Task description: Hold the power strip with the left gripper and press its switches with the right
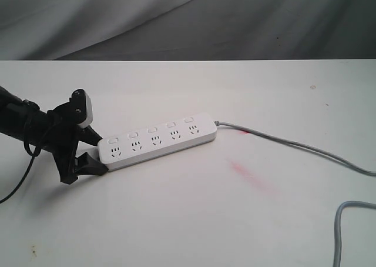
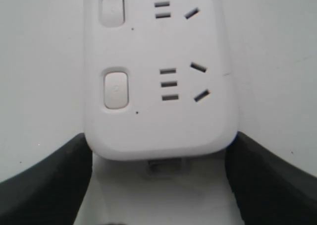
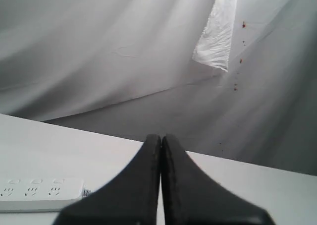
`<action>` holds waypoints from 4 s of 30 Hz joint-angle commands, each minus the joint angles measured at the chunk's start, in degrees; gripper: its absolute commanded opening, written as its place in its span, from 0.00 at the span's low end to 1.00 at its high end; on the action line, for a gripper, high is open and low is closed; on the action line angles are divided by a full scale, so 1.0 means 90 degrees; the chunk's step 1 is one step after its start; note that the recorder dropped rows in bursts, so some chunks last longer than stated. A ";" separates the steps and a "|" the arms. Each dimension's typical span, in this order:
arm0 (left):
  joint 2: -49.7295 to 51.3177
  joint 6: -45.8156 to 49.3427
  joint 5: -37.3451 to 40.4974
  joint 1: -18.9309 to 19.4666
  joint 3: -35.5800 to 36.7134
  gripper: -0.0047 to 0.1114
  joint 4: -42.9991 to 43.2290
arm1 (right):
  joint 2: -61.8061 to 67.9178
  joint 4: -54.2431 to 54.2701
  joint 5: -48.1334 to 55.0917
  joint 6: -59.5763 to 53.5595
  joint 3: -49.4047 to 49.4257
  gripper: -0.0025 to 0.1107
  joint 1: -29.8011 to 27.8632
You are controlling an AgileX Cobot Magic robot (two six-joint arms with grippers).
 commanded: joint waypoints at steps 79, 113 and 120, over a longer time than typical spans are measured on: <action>-0.5258 -0.4534 0.0776 -0.0023 -0.0009 0.76 0.1080 | -0.0035 -0.1935 -0.0693 0.2887 0.1278 0.02 -0.0052; -0.7255 -0.7197 0.2318 -0.0035 0.0214 0.04 0.2585 | -0.0035 -0.1935 -0.0693 0.2887 0.1278 0.02 -0.0052; -0.9048 -0.8834 0.0413 -0.0035 0.1661 0.04 0.2899 | -0.0035 -0.1935 -0.0693 0.2887 0.1278 0.02 -0.0052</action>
